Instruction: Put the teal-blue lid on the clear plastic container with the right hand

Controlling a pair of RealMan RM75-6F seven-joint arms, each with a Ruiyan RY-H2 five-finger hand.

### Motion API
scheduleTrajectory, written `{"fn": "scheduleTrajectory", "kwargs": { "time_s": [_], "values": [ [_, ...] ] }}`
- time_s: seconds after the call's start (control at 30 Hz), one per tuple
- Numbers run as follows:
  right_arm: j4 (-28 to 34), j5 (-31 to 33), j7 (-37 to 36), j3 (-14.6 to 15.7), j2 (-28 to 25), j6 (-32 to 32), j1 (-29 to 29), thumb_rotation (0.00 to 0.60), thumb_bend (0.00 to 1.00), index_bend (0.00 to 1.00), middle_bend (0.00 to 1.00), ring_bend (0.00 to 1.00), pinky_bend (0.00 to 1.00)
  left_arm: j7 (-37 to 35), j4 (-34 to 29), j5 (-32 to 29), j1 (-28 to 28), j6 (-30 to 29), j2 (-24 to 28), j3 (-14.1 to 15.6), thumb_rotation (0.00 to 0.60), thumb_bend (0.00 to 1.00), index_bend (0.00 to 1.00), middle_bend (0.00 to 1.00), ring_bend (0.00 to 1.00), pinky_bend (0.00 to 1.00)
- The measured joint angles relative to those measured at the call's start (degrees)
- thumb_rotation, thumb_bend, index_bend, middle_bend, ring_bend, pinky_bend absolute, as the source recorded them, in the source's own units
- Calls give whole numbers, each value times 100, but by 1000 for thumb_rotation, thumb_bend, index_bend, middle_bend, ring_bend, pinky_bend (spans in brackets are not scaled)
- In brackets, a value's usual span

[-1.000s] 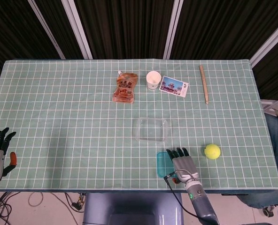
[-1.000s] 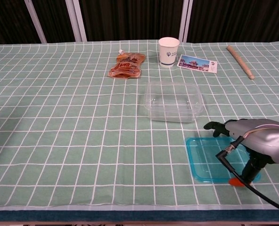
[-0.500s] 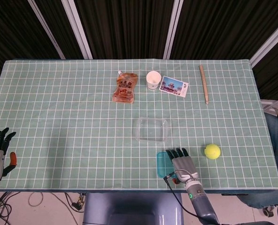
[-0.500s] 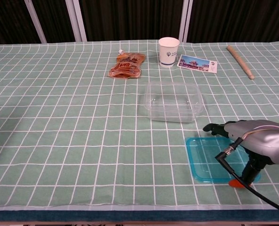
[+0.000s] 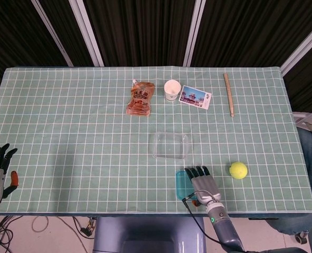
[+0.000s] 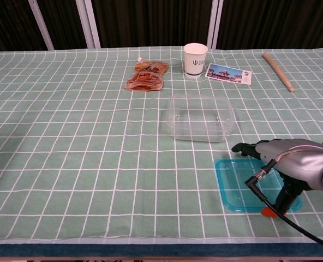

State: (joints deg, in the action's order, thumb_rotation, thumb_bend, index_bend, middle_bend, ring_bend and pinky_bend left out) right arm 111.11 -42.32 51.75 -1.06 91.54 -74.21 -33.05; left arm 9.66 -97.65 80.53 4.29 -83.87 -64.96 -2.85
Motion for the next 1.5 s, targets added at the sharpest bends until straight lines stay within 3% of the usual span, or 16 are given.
{"fn": "scheduleTrajectory", "kwargs": {
  "time_s": [1.5],
  "values": [
    [24, 277, 101, 65, -21, -27, -163, 600, 224, 0, 127, 0, 0, -23, -42, -74, 3, 60, 42, 5, 600, 640, 111, 0, 0, 0]
  ]
}}
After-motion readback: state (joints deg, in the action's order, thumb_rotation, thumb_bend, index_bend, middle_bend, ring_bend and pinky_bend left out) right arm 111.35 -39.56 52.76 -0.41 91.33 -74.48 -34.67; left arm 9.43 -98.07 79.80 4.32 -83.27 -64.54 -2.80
